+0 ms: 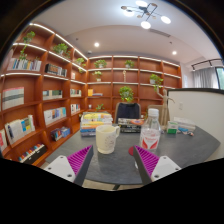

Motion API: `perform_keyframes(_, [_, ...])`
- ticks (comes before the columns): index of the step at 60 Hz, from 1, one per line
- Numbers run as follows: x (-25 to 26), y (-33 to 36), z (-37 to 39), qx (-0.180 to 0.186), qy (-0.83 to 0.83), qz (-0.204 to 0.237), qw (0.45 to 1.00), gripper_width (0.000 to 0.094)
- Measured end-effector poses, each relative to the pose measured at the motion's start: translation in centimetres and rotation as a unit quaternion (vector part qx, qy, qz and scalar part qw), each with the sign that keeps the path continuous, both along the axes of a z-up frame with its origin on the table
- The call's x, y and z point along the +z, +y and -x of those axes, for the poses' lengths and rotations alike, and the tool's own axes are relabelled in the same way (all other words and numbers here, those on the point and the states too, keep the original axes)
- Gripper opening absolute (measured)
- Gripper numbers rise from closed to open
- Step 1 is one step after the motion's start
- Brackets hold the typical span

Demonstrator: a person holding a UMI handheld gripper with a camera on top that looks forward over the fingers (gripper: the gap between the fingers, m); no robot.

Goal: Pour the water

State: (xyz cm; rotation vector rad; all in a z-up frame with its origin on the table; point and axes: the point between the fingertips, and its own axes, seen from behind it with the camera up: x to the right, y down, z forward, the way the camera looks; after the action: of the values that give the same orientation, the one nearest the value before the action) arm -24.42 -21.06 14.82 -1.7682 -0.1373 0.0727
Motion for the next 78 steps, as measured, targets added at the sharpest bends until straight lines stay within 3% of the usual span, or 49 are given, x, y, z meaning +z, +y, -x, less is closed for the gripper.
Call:
perform_keyframes(11, [-4.0,1.0,-9.5,-0.074,-0.020,-0.021,0.997,0.0846])
perform_keyframes(36, [-3.6,11.2,-12.5,-0.070,-0.002,-0.038,0.997,0.0836])
perform_keyframes(41, [-3.8,12.3,-12.4,-0.069,-0.003,-0.037,0.997,0.0754])
perform_keyframes(46, [-4.1,13.0,-12.5,-0.071,-0.005,-0.035,0.997,0.0541])
perform_keyframes(56, [-3.8,13.1,-12.1,-0.064,-0.011,-0.034,0.997,0.0425])
perform_keyframes(57, [-4.0,12.9,-11.7,-0.064,-0.014,-0.038,0.997,0.0382])
perform_keyframes(72, [-3.9,13.0,-11.2,-0.055,-0.036,-0.046,0.997,0.0378])
perform_keyframes(78, [-3.1,14.0,-10.9,-0.027,-0.079,-0.035,0.996,0.0378])
